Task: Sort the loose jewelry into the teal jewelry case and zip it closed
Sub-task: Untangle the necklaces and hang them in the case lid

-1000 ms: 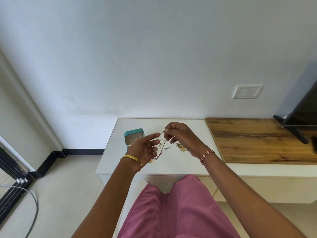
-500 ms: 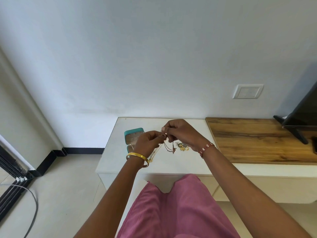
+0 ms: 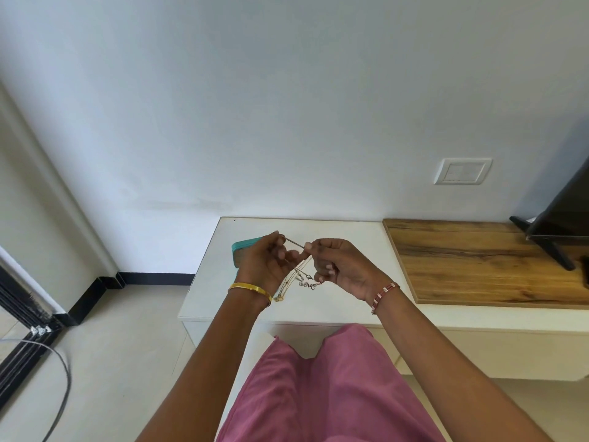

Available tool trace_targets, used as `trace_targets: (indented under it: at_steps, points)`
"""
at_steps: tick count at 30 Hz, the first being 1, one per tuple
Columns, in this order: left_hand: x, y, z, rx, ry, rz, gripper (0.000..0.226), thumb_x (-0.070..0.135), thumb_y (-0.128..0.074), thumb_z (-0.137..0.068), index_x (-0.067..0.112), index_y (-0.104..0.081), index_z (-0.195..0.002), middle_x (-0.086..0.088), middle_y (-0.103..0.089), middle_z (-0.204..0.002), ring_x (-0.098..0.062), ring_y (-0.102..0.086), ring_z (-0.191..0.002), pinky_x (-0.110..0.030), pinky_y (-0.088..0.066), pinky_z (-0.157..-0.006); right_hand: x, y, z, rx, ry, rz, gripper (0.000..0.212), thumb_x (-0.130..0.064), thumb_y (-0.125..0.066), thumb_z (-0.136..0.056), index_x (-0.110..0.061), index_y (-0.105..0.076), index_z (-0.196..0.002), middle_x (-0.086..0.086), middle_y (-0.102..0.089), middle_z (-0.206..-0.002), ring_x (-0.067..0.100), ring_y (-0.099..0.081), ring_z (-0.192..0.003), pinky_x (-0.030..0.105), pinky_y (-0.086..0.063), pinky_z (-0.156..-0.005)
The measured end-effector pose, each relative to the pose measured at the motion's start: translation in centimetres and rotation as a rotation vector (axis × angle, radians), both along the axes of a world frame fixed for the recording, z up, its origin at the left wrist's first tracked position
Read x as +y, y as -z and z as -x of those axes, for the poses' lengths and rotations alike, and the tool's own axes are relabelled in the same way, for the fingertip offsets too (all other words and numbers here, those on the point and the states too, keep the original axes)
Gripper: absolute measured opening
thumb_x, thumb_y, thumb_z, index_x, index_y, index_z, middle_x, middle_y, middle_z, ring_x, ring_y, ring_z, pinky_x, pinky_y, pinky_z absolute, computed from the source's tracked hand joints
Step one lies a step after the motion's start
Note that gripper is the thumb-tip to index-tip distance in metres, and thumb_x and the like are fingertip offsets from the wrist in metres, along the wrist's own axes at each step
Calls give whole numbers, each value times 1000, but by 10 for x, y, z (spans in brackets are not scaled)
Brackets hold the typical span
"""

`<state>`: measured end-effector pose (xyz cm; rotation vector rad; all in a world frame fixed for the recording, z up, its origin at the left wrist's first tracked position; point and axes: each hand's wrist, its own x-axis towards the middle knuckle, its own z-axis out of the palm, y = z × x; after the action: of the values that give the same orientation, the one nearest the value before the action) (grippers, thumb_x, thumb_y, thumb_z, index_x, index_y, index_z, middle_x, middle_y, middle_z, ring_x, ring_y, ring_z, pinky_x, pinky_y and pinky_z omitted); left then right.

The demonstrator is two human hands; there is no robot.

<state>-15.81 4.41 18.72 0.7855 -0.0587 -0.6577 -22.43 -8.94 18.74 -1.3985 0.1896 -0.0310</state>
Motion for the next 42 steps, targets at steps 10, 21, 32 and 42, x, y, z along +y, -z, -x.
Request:
trace_targets:
  at_steps: [10,21,32,42]
  points:
    - [7,21,1,-102,102,-211,24,7,-45,-91,7,-58,-71,2,-43,-43,-3,-27,-29,-11,-24,-34,-7,3,-6,-51,63,-487,29,-12,-48,-85,-9,-56,-57,4,-53,-53,15,-49,-44,26,-50,-51]
    - [12,44,-6,-105,36,-351,24,7,-44,-94,5,-58,-75,3,-47,-39,-5,-34,-30,-12,-34,-38,4,31,-20,46,39,-230,20,-4,-46,-91,-2,-61,-79,-2,-34,-39,7,-26,-31,16,-25,-39]
    - [14,79,-36,-228,-7,-527,22,9,-49,-92,10,-63,-75,4,-66,-51,-9,-65,-53,-22,-55,-64,6,39,-53,85,42,-68,18,-1,-53,-88,-2,-66,-76,2,-52,-48,11,-41,-41,21,-38,-45]
    - [9,114,-85,-208,-205,-789,18,6,-49,-92,4,-64,-100,-13,-66,-100,-25,-62,-87,-25,-53,-75,-4,54,-91,136,114,172,13,-3,-59,-85,-6,-68,-77,6,-56,-56,14,-45,-45,20,-41,-48]
